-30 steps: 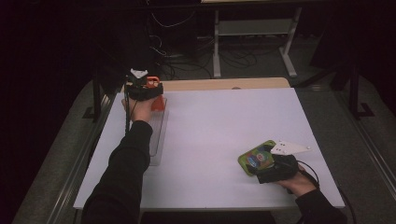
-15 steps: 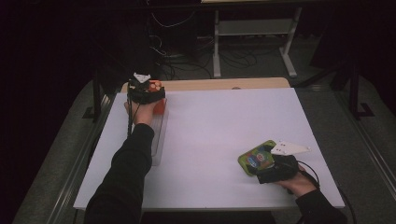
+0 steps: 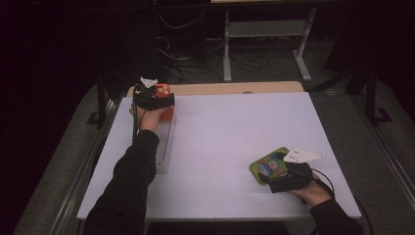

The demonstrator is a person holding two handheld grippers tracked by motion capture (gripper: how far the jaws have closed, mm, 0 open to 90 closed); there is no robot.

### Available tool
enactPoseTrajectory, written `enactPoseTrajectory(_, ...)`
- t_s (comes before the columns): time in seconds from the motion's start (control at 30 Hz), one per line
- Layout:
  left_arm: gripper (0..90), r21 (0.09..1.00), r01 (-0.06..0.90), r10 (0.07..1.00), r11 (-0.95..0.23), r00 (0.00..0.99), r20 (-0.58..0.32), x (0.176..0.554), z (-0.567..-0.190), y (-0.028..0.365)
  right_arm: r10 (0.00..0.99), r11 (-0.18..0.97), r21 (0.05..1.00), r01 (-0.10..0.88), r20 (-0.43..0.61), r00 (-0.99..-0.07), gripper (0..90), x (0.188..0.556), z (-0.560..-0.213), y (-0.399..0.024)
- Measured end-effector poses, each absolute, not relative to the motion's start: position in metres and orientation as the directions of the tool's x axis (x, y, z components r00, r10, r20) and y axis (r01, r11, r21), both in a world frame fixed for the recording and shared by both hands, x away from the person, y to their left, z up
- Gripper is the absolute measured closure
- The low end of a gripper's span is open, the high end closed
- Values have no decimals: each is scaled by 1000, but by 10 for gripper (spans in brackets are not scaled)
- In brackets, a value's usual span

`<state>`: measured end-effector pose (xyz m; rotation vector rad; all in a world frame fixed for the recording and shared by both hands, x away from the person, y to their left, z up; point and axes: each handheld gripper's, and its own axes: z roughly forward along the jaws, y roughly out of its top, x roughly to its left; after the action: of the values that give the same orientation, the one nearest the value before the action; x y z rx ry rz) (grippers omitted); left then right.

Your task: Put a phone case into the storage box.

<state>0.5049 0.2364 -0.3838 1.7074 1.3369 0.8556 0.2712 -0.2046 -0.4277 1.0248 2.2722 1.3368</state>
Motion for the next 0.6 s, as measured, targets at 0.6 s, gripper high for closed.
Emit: enactPoseTrajectory(0.6,2,855,486,931,-180,364,-12,471,-349,257,712,313,846,432,92,-696,0,274,-429,-201)
